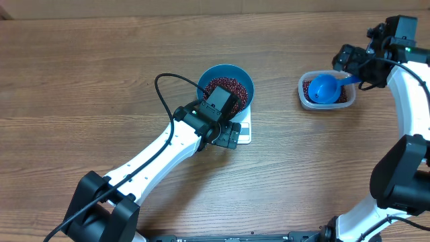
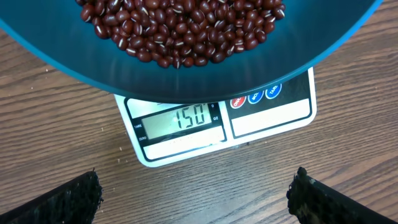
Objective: Scoop item into bowl and weigh 150g on scale
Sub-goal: 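Carry the blue scoop right and lower it into the bean tub, then release the blue scoop in the tub and hold the right gripper still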
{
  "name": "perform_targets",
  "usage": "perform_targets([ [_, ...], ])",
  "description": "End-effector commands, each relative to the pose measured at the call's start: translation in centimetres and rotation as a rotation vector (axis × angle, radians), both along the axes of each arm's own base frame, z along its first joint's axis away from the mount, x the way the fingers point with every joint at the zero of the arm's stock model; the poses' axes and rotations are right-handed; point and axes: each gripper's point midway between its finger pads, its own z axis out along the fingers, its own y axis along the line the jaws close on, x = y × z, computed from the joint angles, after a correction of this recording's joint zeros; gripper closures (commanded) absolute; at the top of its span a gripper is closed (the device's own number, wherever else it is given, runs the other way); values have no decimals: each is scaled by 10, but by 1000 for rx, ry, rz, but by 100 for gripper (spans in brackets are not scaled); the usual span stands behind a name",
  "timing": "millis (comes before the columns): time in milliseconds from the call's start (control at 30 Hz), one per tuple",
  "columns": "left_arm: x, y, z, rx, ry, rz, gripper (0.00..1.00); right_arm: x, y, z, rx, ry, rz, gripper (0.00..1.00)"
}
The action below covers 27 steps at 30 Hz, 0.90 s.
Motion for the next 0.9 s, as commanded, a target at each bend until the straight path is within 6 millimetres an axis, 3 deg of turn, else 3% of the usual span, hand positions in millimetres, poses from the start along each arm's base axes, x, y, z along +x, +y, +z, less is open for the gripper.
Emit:
perform_targets([
  [0, 1, 5, -3, 16, -1, 12, 0, 5, -16, -6, -49, -31, -90, 0],
  [200, 1, 5, -3, 16, -1, 13, 1, 31, 0, -3, 19, -176, -7, 0],
  [433, 1, 5, -3, 16, -1, 12, 1, 41, -28, 6, -132, -226, -65, 0],
  [533, 1, 5, -3, 16, -1, 13, 0, 31, -37, -3, -177, -174, -101, 0],
  [667, 1, 5, -3, 16, -2, 13, 0, -14, -72, -20, -310, 16, -296, 0],
  [867, 1, 5, -3, 16, -1, 13, 0, -41, -71, -34, -283, 132, -328, 0],
])
